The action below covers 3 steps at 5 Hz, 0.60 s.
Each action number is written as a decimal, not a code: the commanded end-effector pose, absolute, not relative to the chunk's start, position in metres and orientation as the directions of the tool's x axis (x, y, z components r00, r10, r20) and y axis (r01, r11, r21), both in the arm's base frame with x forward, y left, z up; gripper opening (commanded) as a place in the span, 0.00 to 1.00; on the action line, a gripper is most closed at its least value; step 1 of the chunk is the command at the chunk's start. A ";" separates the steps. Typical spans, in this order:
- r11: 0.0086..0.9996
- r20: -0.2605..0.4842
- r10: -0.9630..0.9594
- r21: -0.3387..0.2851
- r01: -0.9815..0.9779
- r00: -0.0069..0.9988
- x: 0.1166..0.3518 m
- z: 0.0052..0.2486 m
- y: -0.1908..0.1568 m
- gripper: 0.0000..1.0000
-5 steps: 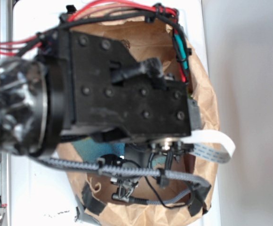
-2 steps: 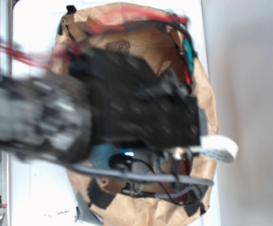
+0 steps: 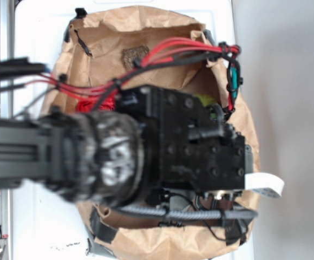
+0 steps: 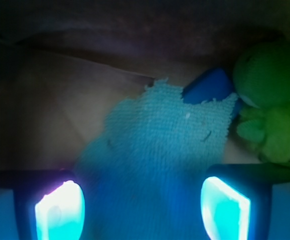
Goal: Grab the blue cloth.
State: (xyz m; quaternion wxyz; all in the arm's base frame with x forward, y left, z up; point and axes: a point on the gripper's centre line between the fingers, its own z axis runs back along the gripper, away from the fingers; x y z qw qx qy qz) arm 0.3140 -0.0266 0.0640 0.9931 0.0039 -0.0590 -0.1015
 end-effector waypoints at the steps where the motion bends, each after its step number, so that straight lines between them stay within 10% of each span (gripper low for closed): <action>1: 0.974 0.175 -0.228 0.046 0.223 0.958 0.327 0.063 -0.044 1.00; 2: 0.972 0.165 -0.232 0.077 0.222 0.959 0.328 0.054 -0.046 1.00; 3: 0.977 0.179 -0.211 0.077 0.200 0.961 0.327 0.054 -0.046 0.00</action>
